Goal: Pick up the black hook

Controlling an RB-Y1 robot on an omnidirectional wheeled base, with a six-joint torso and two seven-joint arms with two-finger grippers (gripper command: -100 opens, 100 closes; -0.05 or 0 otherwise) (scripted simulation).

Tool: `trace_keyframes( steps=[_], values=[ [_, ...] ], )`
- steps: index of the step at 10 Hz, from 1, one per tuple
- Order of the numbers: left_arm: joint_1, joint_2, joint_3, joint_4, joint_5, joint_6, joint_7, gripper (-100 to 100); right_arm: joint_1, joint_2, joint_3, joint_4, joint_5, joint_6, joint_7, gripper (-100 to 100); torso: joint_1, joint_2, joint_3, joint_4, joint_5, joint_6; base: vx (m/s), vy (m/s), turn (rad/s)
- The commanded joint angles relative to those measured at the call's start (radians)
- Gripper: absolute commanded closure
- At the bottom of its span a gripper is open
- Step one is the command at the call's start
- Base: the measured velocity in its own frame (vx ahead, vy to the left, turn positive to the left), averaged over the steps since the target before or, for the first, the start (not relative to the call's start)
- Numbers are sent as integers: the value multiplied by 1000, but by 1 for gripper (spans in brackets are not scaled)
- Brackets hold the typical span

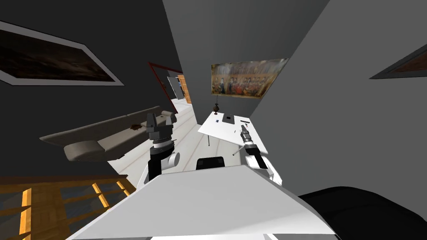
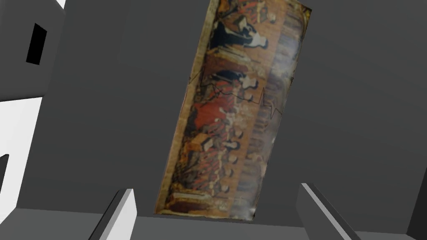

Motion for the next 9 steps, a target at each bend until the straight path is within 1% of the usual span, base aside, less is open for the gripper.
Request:
trace_keyframes(
  steps=[1, 2, 3, 4, 5, 6, 8, 9],
  values=[
    [0, 0, 0, 0, 0, 0, 0, 0, 23, -47, -23, 47, 15, 19, 1, -100, 0, 0, 0, 0, 0, 0, -53, 26, 276],
    [0, 0, 0, 0, 0, 0, 0, 0, 34, -73, -36, 82, 27, 36, 4, -100, 0, 0, 0, 0, 0, 0, -67, 38, 284],
    [0, 0, 0, 0, 0, 0, 0, 0, 34, -75, -36, 82, 27, 36, 4, -100, 1, 1, 1, 0, 0, 0, -46, 22, 69],
    [0, 0, 0, 0, 0, 0, 0, 0, 44, -102, -49, 118, 39, 53, 8, -100, 0, 0, 0, 0, 0, 1, -39, 18, 149],
    [0, 0, 0, 0, 0, 0, 0, 0, 53, -129, -62, 146, 52, 72, 12, -100, 0, 0, 0, 0, 0, 0, -52, 32, 319],
    [0, 0, 0, 0, 0, 0, 0, 0, 53, -129, -62, 155, 52, 72, 12, -100, 0, 0, 0, 0, 0, 0, -41, 15, 103],
    [0, 0, 0, 0, 0, 0, 0, 0, 71, -180, -89, 217, 79, 110, 22, -100, -1, -1, 0, 0, 0, 0, -40, 19, 210],
    [0, 0, 0, 0, 0, 0, 0, 0, 71, -180, -89, 230, 79, 110, 22, -100, 0, -1, 0, 0, 0, 0, -38, 11, 127]
  ],
)
